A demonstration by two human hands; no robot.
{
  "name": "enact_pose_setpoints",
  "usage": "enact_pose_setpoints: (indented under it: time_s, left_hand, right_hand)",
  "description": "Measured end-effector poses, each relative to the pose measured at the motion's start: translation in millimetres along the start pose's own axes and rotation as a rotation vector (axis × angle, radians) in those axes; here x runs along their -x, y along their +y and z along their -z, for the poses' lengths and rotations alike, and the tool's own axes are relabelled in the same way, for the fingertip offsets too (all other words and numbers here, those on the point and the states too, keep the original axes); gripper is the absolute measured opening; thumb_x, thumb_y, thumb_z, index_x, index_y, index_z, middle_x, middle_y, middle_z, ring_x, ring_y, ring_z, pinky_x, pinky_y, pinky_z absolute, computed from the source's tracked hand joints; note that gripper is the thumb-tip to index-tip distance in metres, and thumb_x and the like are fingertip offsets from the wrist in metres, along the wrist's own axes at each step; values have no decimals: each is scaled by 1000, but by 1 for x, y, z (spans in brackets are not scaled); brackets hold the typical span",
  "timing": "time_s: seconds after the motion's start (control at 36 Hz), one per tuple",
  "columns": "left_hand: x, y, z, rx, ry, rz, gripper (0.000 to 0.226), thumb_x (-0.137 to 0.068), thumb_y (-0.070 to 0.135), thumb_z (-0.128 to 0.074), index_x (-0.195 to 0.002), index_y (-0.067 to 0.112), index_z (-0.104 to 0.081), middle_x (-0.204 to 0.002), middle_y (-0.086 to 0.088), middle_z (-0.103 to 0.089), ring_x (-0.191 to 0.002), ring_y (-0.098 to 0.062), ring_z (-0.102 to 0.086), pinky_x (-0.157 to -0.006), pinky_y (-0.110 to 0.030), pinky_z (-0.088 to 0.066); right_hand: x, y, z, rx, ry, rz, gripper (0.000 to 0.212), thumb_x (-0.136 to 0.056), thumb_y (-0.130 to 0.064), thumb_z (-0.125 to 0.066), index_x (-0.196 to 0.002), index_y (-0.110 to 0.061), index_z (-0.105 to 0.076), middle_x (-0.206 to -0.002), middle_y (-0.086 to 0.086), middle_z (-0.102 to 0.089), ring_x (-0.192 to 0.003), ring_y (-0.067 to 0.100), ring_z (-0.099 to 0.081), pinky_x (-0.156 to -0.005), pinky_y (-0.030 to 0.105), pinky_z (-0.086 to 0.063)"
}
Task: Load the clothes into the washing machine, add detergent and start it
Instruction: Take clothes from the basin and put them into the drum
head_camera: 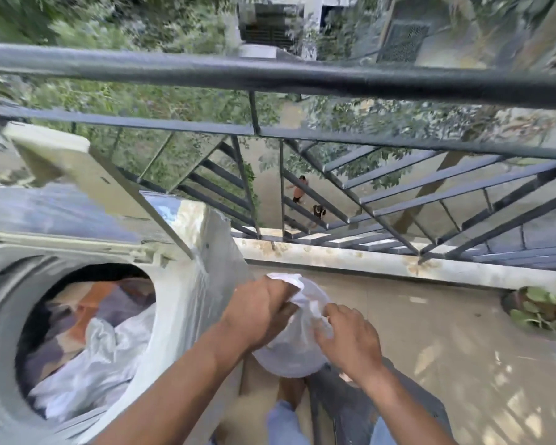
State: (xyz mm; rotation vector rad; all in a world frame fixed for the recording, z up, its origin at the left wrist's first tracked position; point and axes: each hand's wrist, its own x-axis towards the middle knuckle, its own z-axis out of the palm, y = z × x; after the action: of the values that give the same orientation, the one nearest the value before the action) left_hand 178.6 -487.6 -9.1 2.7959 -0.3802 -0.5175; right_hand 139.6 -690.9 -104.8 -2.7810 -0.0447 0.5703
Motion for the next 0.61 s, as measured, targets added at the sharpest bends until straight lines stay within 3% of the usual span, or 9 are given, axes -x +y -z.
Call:
enact_pose_setpoints:
  time_s: [0.11, 0.22, 0.31, 0.36, 0.42, 0.47, 0.53, 0.56, 0.61]
  left_hand:
    - [27, 8, 53, 419, 18, -117, 23, -94, 30, -54, -99, 25, -75, -97, 6, -76, -85, -15, -68, -67, -24, -43]
    - [59, -2, 99, 763, 18, -153, 27, -104, 27, -56, -105, 19, -81, -95, 4, -79, -88, -2, -67, -76, -30, -51]
    - [82, -10, 127, 931, 47, -173, 29, -108, 24, -55, -107, 15, -82, -101, -15, -79, -92, -17, -71, -79, -39, -54]
    - [98, -22, 138, 1039, 77, -162, 30, -107, 25, -56, -113, 10, -81, -110, -22, -79, -105, -41, -76, -88, -54, -59]
    - [112, -37, 142, 1128, 110, -140, 30, -104, 29, -60, -115, 10, -82, -113, -26, -78, -109, -50, -73, -87, -58, -60]
    - [124, -53, 142, 1208, 173, -67, 24, -107, 23, -62, -114, 14, -83, -104, -19, -80, -91, -33, -79, -68, -37, -64]
    - [139, -69, 140, 1274, 218, 27, 26, -110, 17, -56, -114, 13, -82, -92, -8, -78, -73, -16, -73, -54, -19, -55]
    - [147, -77, 138, 1295, 233, 61, 29, -110, 17, -54, -116, 15, -82, -92, -6, -78, -73, -15, -73, -53, -19, -55]
    - [160, -92, 134, 1295, 255, 107, 30, -110, 20, -52, -121, 22, -80, -108, -8, -81, -90, -24, -78, -69, -35, -65]
  right_hand:
    - [5, 12, -18, -397, -225, -124, 79, -64, -60, -75, -135, -49, -41, -121, -11, -61, -112, 19, -62, -85, 41, -56]
    - [-10, 33, -70, -515, -109, -190, 115, -51, -79, -83, -149, -51, -30, -121, -11, -62, -108, 15, -64, -84, 41, -59]
    - [-6, 10, -57, -636, -17, -199, 88, -56, -76, -86, -131, -45, -54, -115, -10, -68, -105, 15, -68, -84, 39, -59]
    - [7, -22, -22, -749, 27, -205, 42, -76, -45, -86, -112, -39, -65, -108, -9, -74, -101, 18, -71, -77, 35, -56]
    - [17, -48, 5, -791, 67, -218, 15, -91, -23, -69, -103, -33, -65, -103, -3, -73, -97, 24, -69, -70, 33, -48]
    - [24, -63, 21, -838, 112, -269, 10, -94, -22, -57, -95, -24, -67, -90, 0, -70, -87, 27, -65, -63, 32, -44]
    - [33, -74, 35, -883, 142, -325, 17, -87, -21, -56, -74, -24, -65, -68, -1, -63, -72, 27, -59, -60, 33, -44]
    - [37, -77, 38, -914, 156, -347, 16, -83, -25, -56, -71, -25, -65, -65, 0, -65, -70, 28, -62, -61, 38, -51]
    - [48, -87, 48, -1032, 210, -360, 17, -87, -28, -55, -89, -26, -72, -85, 5, -75, -84, 33, -72, -77, 54, -63]
